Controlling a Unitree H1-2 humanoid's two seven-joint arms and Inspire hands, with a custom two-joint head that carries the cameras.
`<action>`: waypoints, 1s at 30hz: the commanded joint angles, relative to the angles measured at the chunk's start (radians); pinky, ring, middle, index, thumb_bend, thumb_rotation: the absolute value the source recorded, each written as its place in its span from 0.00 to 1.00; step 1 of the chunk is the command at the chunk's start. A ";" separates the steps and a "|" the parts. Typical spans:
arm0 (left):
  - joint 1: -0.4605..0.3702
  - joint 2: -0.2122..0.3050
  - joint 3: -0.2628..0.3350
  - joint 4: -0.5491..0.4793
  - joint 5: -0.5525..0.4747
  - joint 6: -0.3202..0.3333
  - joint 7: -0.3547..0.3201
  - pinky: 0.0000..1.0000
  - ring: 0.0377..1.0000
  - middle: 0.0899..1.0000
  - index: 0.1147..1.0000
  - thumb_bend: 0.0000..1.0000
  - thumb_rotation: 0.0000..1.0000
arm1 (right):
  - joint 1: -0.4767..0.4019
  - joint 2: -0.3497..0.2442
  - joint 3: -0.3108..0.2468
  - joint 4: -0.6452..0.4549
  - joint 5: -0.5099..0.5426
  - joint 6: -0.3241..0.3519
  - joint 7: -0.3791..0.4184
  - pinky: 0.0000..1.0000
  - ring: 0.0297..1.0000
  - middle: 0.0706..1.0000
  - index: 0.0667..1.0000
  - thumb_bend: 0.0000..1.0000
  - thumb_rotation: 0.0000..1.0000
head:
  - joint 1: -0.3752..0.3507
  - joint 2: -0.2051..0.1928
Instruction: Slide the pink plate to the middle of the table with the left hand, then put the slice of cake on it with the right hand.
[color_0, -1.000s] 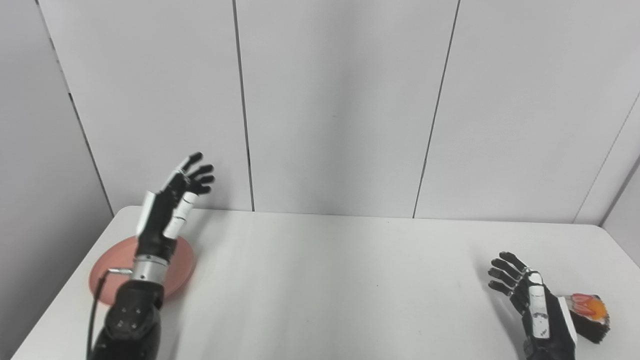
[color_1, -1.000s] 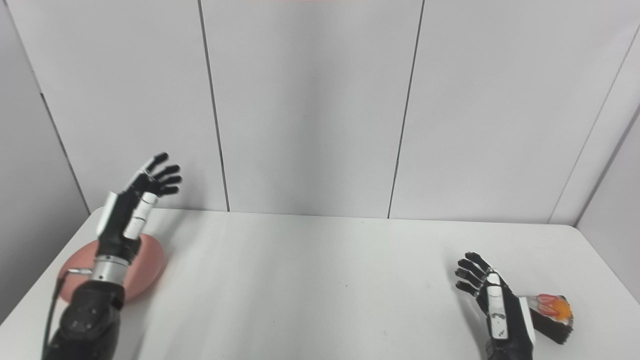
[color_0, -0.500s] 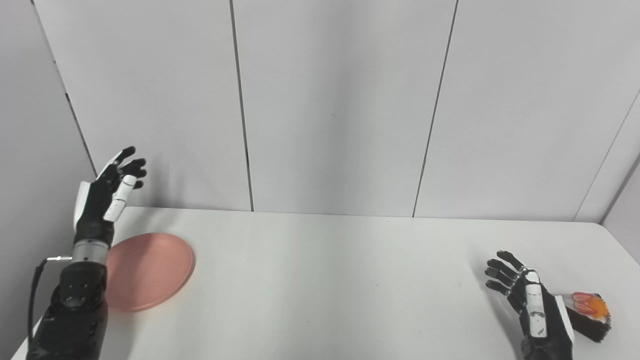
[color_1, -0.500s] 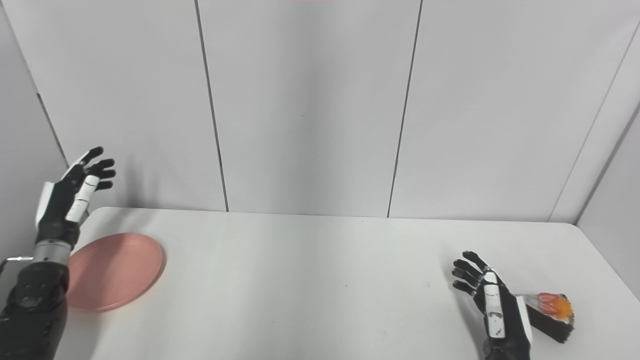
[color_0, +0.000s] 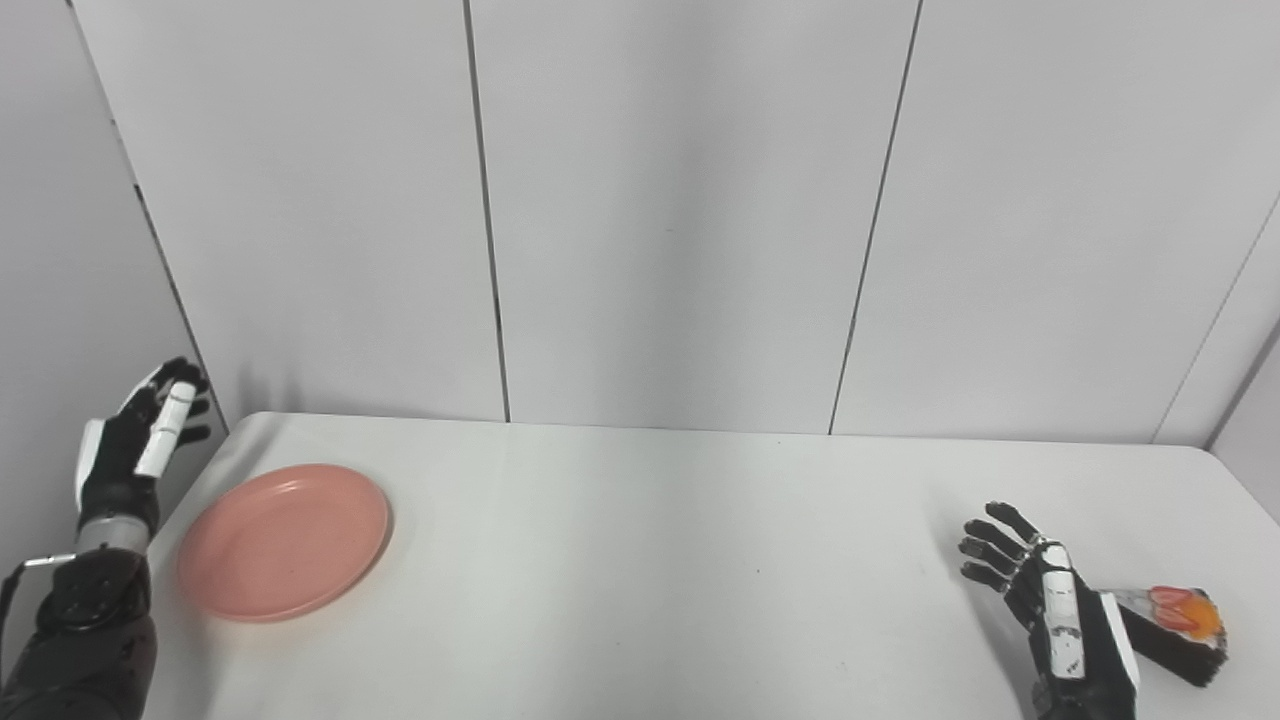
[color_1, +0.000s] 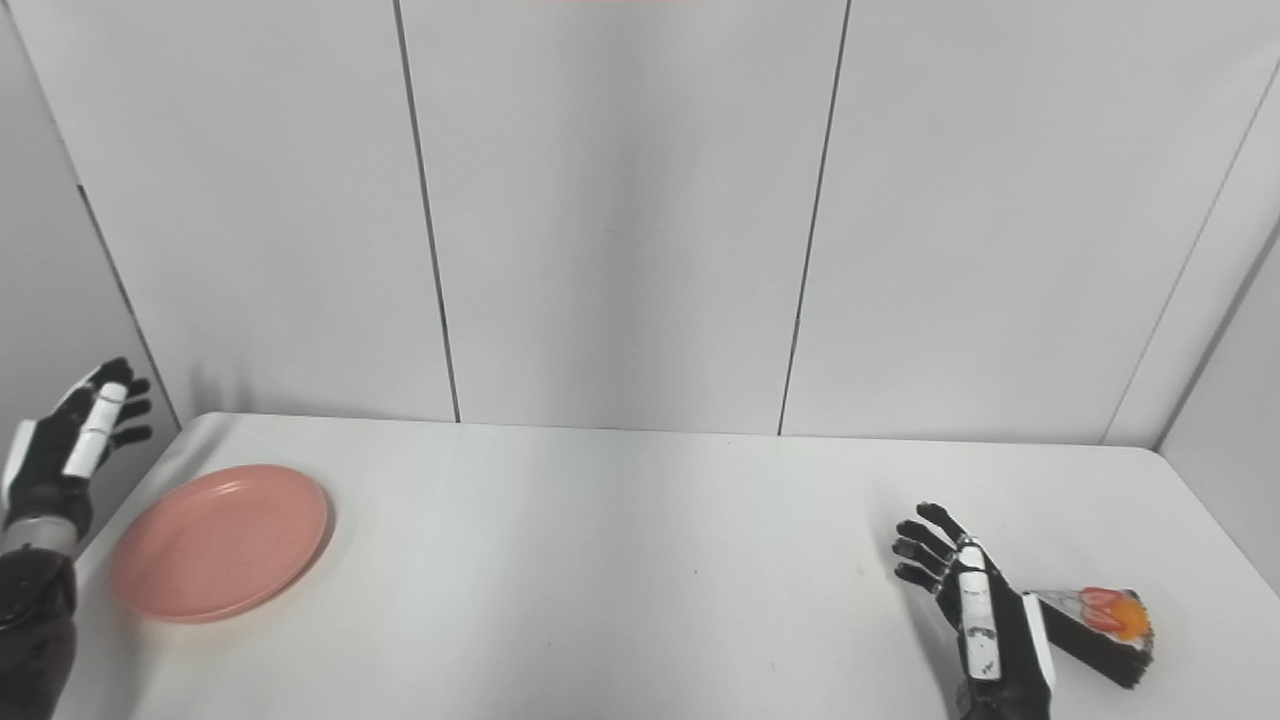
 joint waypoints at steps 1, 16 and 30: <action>-0.053 0.045 0.003 0.002 -0.008 -0.020 0.022 0.75 0.77 0.77 0.81 0.80 0.80 | 0.112 0.058 0.021 0.075 0.006 0.026 0.002 0.71 0.72 0.72 0.77 0.83 1.00 | 0.000 0.001; -0.048 0.010 0.063 0.137 -0.140 -0.019 -0.038 0.65 0.71 0.76 0.79 0.82 0.82 | 0.118 0.055 0.023 0.057 0.006 0.042 0.001 0.71 0.73 0.71 0.77 0.83 1.00 | -0.003 0.008; -0.039 -0.084 0.085 0.078 -0.247 -0.015 -0.168 0.67 0.73 0.77 0.78 0.82 0.80 | 0.121 0.060 0.027 0.039 0.001 0.061 0.001 0.71 0.73 0.72 0.77 0.85 1.00 | -0.019 0.016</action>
